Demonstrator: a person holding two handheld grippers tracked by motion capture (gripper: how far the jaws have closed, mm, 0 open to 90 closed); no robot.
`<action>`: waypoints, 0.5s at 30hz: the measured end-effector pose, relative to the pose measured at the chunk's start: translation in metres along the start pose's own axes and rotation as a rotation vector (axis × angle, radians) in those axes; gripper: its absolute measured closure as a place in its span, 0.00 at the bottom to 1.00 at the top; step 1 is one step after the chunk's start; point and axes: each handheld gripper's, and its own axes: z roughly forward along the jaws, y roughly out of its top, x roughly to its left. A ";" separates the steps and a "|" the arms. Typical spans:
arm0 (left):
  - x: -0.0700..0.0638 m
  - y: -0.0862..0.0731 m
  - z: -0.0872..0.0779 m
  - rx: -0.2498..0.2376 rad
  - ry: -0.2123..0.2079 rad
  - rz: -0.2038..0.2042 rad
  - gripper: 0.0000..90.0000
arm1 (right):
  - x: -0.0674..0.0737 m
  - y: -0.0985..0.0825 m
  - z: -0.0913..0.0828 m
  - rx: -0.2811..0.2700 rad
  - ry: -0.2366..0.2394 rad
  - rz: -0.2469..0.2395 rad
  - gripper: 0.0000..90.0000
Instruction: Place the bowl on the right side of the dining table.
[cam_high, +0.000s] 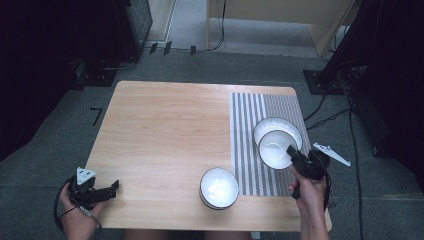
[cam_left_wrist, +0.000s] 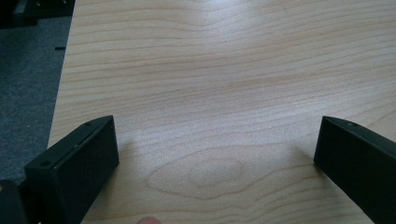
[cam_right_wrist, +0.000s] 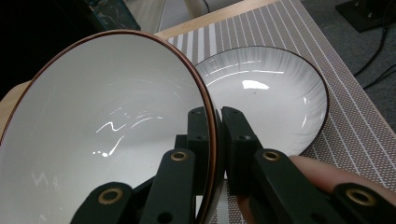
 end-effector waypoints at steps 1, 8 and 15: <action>0.000 0.000 0.000 0.000 0.000 0.000 0.00 | 0.000 0.001 0.000 0.001 -0.002 0.002 0.93; 0.000 0.000 0.000 0.000 0.000 0.000 0.00 | -0.005 0.007 0.005 -0.010 -0.015 0.019 0.93; 0.000 0.000 0.000 0.001 0.002 -0.002 0.00 | -0.009 0.013 0.012 -0.015 -0.026 0.029 0.93</action>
